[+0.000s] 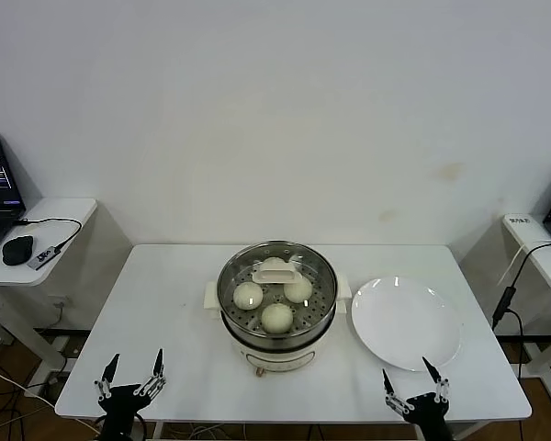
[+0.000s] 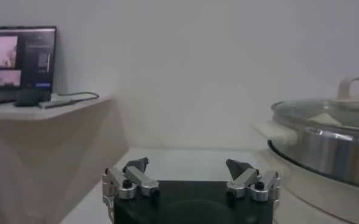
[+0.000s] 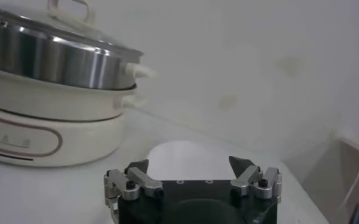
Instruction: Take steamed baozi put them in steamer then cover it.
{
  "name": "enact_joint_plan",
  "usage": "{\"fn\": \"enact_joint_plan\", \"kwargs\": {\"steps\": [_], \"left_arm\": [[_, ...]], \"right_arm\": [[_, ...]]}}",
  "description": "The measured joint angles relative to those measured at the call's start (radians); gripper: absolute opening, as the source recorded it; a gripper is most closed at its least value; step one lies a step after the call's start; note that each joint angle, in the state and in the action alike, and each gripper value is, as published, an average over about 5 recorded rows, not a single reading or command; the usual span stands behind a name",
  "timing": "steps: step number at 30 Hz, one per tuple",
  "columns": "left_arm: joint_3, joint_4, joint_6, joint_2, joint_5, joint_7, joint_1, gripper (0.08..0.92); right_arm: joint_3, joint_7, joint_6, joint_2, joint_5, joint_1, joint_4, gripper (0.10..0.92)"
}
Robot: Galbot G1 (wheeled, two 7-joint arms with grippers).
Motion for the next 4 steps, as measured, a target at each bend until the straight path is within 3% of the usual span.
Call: {"fn": "enact_joint_plan", "kwargs": {"steps": [4], "left_arm": [[-0.001, 0.009, -0.004, -0.005, -0.009, 0.001, 0.002, 0.823]], "right_arm": [[-0.005, 0.000, -0.001, -0.002, 0.003, -0.003, 0.006, 0.823]]}}
